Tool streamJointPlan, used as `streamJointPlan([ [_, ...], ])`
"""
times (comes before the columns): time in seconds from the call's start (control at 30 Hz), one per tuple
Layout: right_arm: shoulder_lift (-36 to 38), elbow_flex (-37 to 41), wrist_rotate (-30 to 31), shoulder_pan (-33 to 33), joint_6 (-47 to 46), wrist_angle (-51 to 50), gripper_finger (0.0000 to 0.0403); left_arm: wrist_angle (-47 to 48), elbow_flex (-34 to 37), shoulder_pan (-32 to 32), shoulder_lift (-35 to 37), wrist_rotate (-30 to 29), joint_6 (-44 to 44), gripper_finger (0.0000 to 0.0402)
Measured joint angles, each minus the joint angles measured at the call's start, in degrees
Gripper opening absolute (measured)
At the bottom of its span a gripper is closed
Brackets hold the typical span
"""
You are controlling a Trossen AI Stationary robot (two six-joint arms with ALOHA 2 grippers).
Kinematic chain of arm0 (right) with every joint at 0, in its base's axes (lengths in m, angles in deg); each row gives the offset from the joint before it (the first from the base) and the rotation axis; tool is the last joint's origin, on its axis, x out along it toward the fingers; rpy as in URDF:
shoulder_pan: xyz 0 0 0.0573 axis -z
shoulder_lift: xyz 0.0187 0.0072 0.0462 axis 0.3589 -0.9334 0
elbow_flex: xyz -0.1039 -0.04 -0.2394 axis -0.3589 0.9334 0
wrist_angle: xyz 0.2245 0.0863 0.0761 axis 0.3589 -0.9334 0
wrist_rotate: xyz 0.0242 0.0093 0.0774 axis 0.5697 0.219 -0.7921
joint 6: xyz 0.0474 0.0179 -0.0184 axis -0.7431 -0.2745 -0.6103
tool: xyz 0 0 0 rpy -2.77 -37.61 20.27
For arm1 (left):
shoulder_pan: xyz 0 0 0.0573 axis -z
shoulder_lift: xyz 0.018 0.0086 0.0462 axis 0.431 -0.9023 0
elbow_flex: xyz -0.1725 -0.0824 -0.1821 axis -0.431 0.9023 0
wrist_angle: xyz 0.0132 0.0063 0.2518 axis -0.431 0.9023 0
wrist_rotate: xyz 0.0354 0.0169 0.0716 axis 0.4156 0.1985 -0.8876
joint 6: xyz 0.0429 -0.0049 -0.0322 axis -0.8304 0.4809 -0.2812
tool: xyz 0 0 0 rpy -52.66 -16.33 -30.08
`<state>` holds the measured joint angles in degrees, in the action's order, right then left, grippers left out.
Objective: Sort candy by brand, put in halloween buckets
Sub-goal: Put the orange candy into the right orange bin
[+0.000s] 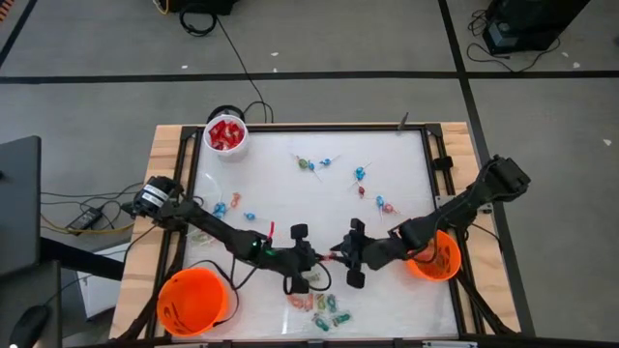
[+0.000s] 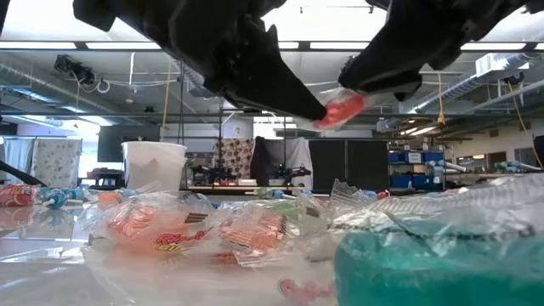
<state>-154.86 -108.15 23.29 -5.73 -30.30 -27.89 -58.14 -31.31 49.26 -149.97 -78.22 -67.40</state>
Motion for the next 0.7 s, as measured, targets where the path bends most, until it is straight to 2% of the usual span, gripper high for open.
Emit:
streamJointPlan([
  [0.23, 0.01, 0.10, -6.46, 3.01, 1.79, -1.67, 0.0110, -0.17, 0.00, -0.19, 0.00, -0.80, -5.01, 0.0010],
  [0.3, 0.02, 0.10, -6.60, 2.99, 2.35, -1.84, 0.0086, -0.20, 0.00, -0.48, 0.00, -0.80, -5.48, 0.0011],
  [0.4, 0.03, 0.10, -7.53, 2.67, 3.96, -2.16, 0.0025, -0.04, 0.02, -1.30, -0.02, -0.78, -4.41, 0.0019],
  [0.53, 0.15, 0.06, -6.86, 1.75, 4.35, -3.62, 0.0015, -0.80, 0.02, -2.07, -0.02, -0.43, -3.04, 0.0048],
  [0.7, 4.27, 0.10, -2.96, 0.68, 0.16, -14.41, 0.0007, -0.50, 0.00, -3.24, -0.02, 4.35, -2.84, 0.0099],
])
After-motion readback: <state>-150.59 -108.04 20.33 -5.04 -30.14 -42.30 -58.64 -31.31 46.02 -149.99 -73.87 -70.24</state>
